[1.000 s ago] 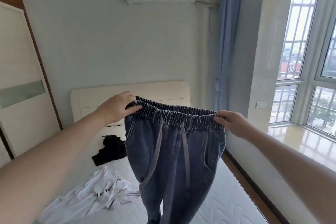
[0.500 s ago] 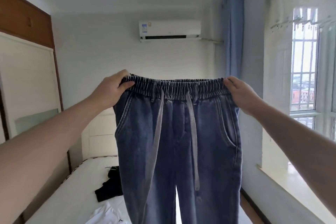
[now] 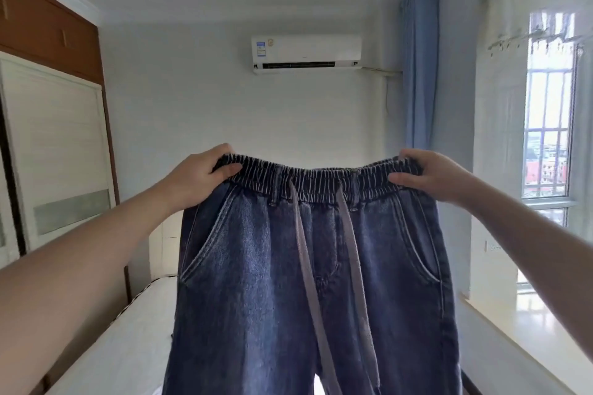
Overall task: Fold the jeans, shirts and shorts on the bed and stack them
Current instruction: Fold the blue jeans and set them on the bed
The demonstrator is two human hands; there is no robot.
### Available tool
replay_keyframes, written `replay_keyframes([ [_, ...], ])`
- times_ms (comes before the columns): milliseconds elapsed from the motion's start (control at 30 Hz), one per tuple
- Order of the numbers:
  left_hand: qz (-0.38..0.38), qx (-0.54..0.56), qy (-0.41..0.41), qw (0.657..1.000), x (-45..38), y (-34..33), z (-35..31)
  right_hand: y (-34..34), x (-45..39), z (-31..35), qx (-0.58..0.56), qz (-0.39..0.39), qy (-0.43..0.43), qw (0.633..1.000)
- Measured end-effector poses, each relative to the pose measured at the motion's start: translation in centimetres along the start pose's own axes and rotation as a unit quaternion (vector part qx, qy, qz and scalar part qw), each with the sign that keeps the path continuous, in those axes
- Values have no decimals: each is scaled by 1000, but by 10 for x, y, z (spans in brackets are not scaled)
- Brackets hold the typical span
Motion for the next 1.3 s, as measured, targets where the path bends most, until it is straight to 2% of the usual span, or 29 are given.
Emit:
replay_keyframes([
  [100, -18, 6, 1, 1000, 5, -7, 8, -15, 9, -8, -45, -3, -17, 999],
  [267, -46, 12, -3, 999, 8, -20, 15, -33, 13, -28, -140, -63, -68, 986],
  [367, -39, 5, 4, 999, 13, -24, 18, -40, 14, -33, -150, -91, -84, 981],
  [567, -60, 28, 17, 998, 23, -34, 19, -44, 11, -45, -200, -82, -126, 968],
  [733, -60, 135, 94, 985, 33, -44, 21, -55, 16, -53, -341, -47, -188, 920],
  [867, -53, 223, 91, 969, 45, -57, 21, -62, 26, -50, -376, -25, -180, 908],
  [933, -42, 285, 100, 952, 51, -65, 20, -65, 31, -49, -387, -40, -188, 902],
  [1033, -44, 378, 159, 911, 57, -74, 19, -69, 38, -44, -411, -74, -211, 884],
  [1167, -81, 506, 271, 815, 60, -87, 9, -78, 46, -33, -509, -101, -257, 815],
  [1300, -134, 533, 343, 762, 61, -100, -15, -90, 50, -24, -553, -153, -293, 765],
])
Point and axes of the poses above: each hand's wrist, its own x-axis away from the middle knuckle, its own y-axis out of the back of the hand, z = x × y, the point moved 4 cm from there along -x, towards the middle knuckle, and after that the axes turned 6 degrees about -z, right-handed, at the moved point
